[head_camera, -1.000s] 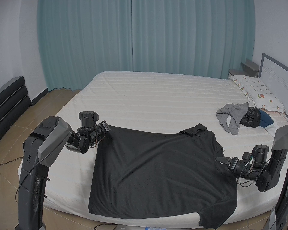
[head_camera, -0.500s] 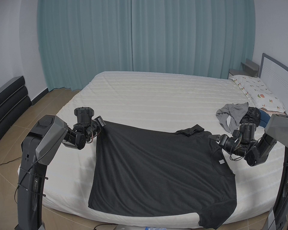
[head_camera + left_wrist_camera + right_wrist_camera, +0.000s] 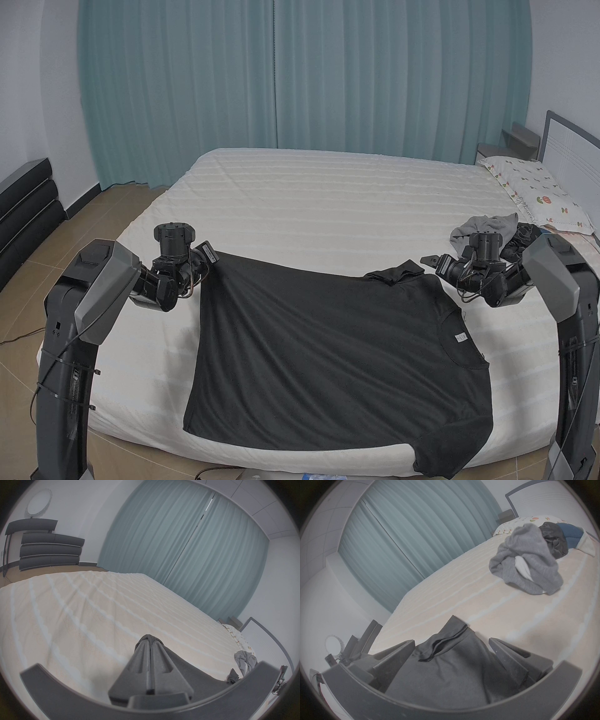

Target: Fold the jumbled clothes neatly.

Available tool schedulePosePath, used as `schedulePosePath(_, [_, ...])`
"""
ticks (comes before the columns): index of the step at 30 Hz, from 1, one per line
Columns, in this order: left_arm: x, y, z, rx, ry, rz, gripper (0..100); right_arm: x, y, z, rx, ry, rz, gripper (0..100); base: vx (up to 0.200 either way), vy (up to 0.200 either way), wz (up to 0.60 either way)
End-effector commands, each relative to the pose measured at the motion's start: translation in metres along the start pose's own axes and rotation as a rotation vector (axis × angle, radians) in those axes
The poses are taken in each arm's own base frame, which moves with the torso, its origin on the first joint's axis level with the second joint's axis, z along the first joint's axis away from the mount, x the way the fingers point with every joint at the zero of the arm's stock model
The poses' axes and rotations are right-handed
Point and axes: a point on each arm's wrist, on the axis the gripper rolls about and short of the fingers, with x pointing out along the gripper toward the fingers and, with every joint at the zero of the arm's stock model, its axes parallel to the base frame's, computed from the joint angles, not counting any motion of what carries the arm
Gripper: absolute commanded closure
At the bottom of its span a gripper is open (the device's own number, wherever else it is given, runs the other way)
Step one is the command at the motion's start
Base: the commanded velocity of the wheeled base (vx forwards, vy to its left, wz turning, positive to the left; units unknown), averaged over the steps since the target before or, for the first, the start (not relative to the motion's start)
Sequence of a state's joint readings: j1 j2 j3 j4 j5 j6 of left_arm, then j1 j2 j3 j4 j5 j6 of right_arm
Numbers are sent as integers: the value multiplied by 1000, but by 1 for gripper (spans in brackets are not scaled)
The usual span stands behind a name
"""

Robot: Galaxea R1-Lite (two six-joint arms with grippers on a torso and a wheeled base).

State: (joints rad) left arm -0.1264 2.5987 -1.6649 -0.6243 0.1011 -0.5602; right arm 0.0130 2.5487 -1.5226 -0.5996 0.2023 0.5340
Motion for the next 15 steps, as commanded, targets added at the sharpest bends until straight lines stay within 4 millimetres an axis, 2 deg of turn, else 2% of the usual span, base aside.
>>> schedulePosePath(1, [2, 3, -6, 2, 7, 18, 100, 46, -28, -40, 8, 69, -53, 0, 0, 0, 0])
schedulePosePath(5, [2, 3, -6, 2, 8, 19, 100, 53, -30, -39, 5, 48, -51, 0, 0, 0, 0])
schedulePosePath(6, [2, 3, -6, 2, 7, 18, 100, 54, -31, -38, 4, 38, -55, 100, 0, 0, 0])
schedulePosePath(11, [2, 3, -5, 4, 9, 21, 100, 55, -29, -26, 5, -18, -65, 100, 0, 0, 0])
schedulePosePath(15, [3, 2, -4, 4, 10, 22, 100, 48, -27, -10, 34, -51, -67, 100, 0, 0, 0])
